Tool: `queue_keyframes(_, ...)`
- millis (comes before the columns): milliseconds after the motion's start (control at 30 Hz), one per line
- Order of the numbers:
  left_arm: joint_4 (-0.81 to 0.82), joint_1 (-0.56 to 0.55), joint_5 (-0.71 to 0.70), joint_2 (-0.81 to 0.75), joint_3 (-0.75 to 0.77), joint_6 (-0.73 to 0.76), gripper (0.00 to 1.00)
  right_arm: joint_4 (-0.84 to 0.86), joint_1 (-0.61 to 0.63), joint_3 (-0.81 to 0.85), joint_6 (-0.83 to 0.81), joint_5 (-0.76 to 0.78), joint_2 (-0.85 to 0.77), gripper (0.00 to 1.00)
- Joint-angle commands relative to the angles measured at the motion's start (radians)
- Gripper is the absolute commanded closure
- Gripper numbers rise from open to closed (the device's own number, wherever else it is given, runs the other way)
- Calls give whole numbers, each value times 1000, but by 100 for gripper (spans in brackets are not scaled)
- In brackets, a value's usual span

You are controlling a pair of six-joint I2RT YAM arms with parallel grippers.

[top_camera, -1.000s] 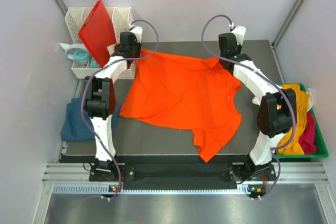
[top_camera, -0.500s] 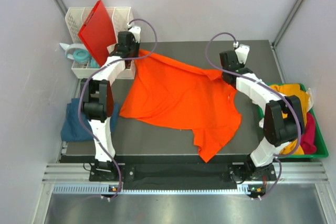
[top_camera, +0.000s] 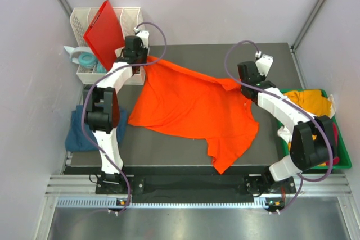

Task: Fold and stack the t-shirts
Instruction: Fold the flattened tshirt in 1/3 of the way

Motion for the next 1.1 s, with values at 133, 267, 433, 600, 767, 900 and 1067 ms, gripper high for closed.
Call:
queue_keyframes(133,-6,8,10,-86,-33,-15,100,-36,53,-101,97,23,-60,100)
queue_keyframes(267,-14,8,13,-93,-65,-12,100,-46,62,-147,132,23,-71,100)
queue_keyframes(433,-41,8,13,-107,-102,-5,100,-47,63,-187,151,22,-70,100)
queue_keyframes(600,-46,8,40,-122,-151,-3,100,-59,63,-198,168,23,-56,100)
queue_keyframes(767,-73,9,40,-116,-179,-3,100,-66,65,-208,182,19,-37,100)
queue_keyframes(900,-72,8,33,-122,-216,5,100,-73,68,-208,189,15,-22,100)
queue_keyframes(1067,-77,8,34,-124,-251,21,100,-90,71,-208,198,5,-1,100)
